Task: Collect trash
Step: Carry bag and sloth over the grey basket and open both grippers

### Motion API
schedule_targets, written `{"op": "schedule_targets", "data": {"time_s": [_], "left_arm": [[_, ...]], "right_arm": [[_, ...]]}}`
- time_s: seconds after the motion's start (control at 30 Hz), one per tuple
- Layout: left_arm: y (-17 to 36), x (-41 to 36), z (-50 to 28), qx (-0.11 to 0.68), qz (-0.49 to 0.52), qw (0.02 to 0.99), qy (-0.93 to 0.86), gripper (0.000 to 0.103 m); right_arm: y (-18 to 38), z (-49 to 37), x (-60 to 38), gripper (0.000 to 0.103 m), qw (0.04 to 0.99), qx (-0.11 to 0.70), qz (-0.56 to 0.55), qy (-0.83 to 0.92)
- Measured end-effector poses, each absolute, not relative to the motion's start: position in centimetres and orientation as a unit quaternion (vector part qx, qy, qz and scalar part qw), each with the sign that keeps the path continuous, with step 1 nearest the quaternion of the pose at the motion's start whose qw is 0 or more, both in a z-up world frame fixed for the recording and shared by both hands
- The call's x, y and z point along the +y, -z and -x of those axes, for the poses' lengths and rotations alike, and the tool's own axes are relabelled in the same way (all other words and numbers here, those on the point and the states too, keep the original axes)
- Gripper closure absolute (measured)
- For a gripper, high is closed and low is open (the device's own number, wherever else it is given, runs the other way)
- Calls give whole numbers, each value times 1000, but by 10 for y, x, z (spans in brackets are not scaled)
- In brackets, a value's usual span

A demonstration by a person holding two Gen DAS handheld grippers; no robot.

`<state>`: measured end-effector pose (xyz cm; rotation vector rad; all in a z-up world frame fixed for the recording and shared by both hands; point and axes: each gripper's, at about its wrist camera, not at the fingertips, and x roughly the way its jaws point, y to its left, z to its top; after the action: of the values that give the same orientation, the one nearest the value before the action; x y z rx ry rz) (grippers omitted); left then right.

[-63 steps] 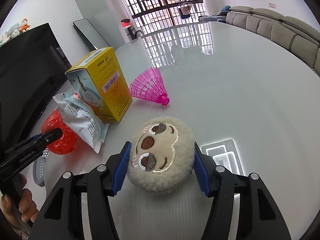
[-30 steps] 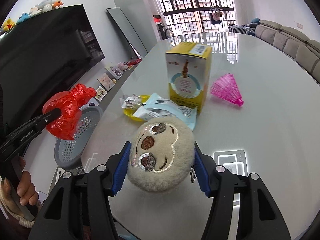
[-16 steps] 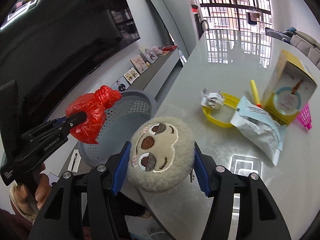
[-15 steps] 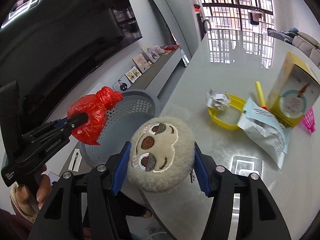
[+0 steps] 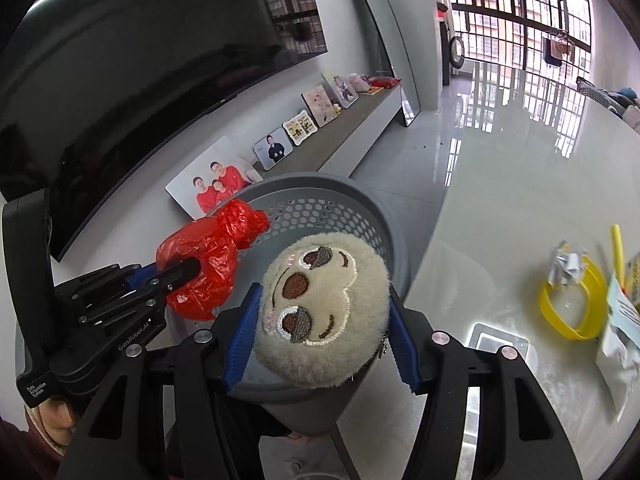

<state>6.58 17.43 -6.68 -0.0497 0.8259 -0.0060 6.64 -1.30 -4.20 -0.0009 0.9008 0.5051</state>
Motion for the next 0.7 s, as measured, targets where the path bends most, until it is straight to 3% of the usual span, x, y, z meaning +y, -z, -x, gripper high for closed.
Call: {"op": "schedule_targets", "data": {"time_s": [0.57,0.7], "left_arm": [[87,191,-77,426,48,903,1,90],[87,189,-76,428,50,903,0,88]], "right_arm": [[63,-84,0,46,858,451,9,-248],[62,-84,-3,41,861,446,4,-245]]}}
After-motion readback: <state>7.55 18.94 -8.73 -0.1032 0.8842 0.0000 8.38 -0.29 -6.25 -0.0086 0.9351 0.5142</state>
